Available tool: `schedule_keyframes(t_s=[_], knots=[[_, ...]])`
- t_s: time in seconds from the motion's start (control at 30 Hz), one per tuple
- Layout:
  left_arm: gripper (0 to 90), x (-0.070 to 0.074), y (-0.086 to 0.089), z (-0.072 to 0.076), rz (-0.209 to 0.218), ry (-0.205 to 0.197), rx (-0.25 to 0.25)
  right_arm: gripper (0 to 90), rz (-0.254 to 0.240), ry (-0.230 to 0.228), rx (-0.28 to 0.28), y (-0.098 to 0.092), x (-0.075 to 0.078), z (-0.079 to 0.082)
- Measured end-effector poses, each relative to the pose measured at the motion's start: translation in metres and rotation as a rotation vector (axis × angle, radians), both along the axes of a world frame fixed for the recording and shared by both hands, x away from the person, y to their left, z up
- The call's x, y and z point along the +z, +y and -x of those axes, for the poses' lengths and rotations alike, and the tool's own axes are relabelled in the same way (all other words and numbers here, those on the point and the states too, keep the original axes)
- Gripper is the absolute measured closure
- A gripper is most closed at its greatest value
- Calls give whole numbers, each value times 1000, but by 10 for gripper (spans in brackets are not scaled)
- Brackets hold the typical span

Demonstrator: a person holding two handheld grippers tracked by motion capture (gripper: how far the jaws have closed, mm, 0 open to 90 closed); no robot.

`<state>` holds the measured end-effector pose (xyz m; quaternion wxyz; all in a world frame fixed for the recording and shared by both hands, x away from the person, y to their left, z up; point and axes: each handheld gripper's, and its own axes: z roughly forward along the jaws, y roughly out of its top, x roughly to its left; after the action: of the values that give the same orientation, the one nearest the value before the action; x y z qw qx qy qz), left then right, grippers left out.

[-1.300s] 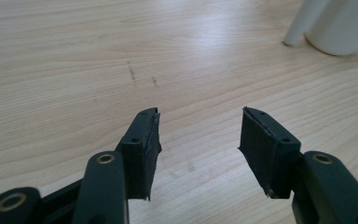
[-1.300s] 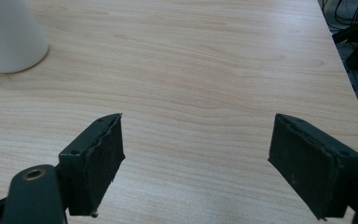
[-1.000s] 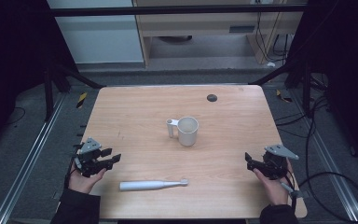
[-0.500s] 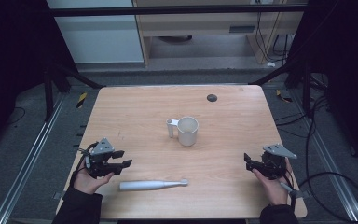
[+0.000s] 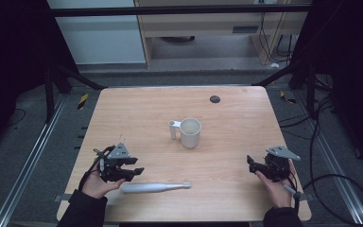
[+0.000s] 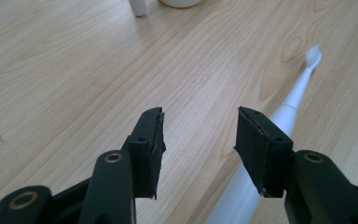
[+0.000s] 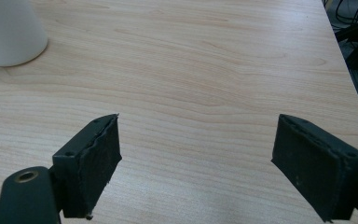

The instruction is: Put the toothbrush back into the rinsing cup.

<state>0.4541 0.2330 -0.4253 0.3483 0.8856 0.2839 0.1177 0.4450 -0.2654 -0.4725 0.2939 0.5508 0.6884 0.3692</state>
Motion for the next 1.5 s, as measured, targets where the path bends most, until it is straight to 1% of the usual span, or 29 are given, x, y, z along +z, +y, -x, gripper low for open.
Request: schedule_keyframes(t_s=[0.07,0.1,0.13,0.17,0.23,0.3,0.33,0.43,0.47,0.5,0.53,0.63,0.7,0.97,1.1,1.23,1.3,1.37,1.4,1.47,1.5], knots=[[514,0,-4,0,-8,8,-24,153,2,1,0,0,0,0],[518,0,-9,0,-23,10,-30,153,1,3,0,0,0,0],[525,0,-9,0,-23,10,-30,153,1,3,0,0,0,0],[531,0,-12,0,-30,19,-39,153,1,3,1,0,0,0],[531,0,-14,0,-34,18,-43,153,1,3,2,0,0,-1],[531,1,-18,0,-47,22,-60,154,0,4,2,0,0,-1],[530,1,-21,1,-64,22,-82,154,2,4,3,0,0,-1],[527,1,-25,2,-73,27,-101,154,3,5,4,0,0,-1],[523,-1,-28,2,-85,35,-119,153,4,7,5,1,0,-1],[523,-1,-29,2,-97,39,-125,154,3,10,5,1,0,-1],[525,-1,-29,2,-97,39,-125,154,3,10,5,1,0,-1],[524,-4,-34,3,-122,52,-158,154,10,10,8,1,-1,-1],[523,-4,-35,3,-126,50,-164,154,11,10,8,1,0,-1],[523,-5,-43,7,-148,62,-218,155,7,16,11,2,-1,-1],[527,-7,-48,8,-179,88,-252,155,9,19,13,2,-1,-2],[528,-9,-51,9,-195,94,-270,155,8,21,13,2,-1,-2],[529,-10,-53,10,-210,88,-280,155,10,21,13,2,-1,-2],[533,-10,-56,10,-212,92,-289,155,10,21,14,2,-1,-2],[534,-10,-59,10,-229,91,-303,155,13,21,15,2,-2,-3],[535,-11,-60,10,-235,93,-307,155,13,23,15,2,-2,-3],[539,-11,-62,9,-241,99,-320,155,11,27,17,3,-2,-3]])
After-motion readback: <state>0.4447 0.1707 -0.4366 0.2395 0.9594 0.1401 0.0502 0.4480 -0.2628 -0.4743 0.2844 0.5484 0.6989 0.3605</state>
